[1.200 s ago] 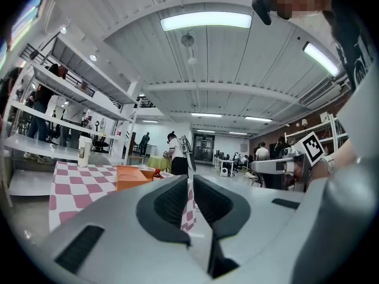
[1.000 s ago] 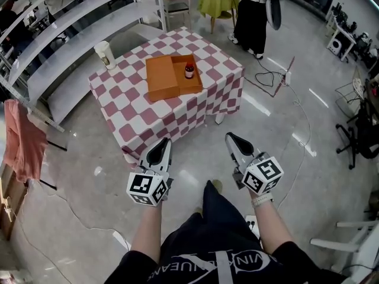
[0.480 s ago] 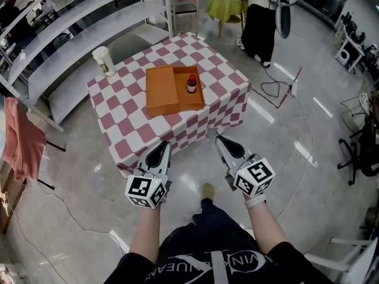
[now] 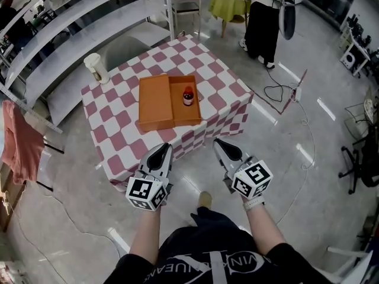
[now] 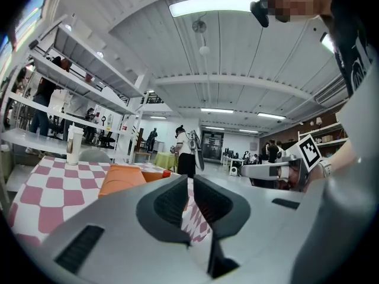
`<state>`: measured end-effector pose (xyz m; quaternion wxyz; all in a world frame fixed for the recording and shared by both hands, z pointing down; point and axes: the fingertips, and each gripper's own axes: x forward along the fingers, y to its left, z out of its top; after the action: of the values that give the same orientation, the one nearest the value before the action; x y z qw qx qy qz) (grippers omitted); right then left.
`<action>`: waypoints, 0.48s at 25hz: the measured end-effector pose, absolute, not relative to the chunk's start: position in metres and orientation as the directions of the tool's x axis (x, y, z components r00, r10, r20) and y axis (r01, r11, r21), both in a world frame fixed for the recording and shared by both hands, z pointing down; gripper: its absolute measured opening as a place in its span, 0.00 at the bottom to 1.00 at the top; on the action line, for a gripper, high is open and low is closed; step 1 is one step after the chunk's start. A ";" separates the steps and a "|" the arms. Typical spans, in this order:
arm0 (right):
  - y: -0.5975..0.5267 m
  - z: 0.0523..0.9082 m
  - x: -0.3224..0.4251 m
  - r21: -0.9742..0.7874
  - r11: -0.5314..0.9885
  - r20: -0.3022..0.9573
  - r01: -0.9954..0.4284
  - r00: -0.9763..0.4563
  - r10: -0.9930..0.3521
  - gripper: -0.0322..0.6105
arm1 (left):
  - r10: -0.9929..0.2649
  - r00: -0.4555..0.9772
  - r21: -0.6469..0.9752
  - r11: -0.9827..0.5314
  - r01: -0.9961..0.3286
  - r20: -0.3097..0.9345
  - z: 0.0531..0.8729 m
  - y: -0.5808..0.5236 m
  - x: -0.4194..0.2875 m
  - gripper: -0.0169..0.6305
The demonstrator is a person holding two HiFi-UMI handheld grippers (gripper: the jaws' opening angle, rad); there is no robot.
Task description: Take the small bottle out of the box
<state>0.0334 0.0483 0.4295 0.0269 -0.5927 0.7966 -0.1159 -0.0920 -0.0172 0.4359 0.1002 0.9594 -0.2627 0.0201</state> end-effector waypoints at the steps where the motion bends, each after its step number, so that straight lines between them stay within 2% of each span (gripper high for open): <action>1: 0.044 0.431 0.038 -0.220 0.274 0.097 -0.936 -0.300 -0.949 0.06 | -0.502 0.860 0.182 -0.840 -0.511 0.095 0.437 -0.021 -0.088 0.08; 12: -0.002 0.444 0.077 -0.244 0.329 0.107 -0.912 -0.362 -0.926 0.06 | -0.538 0.836 0.184 -0.815 -0.549 0.114 0.448 -0.056 -0.047 0.08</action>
<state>0.0773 -0.0018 0.4437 0.0257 -0.5642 0.8147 -0.1318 -0.0468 -0.0559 0.4479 0.1049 0.9522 -0.2854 0.0283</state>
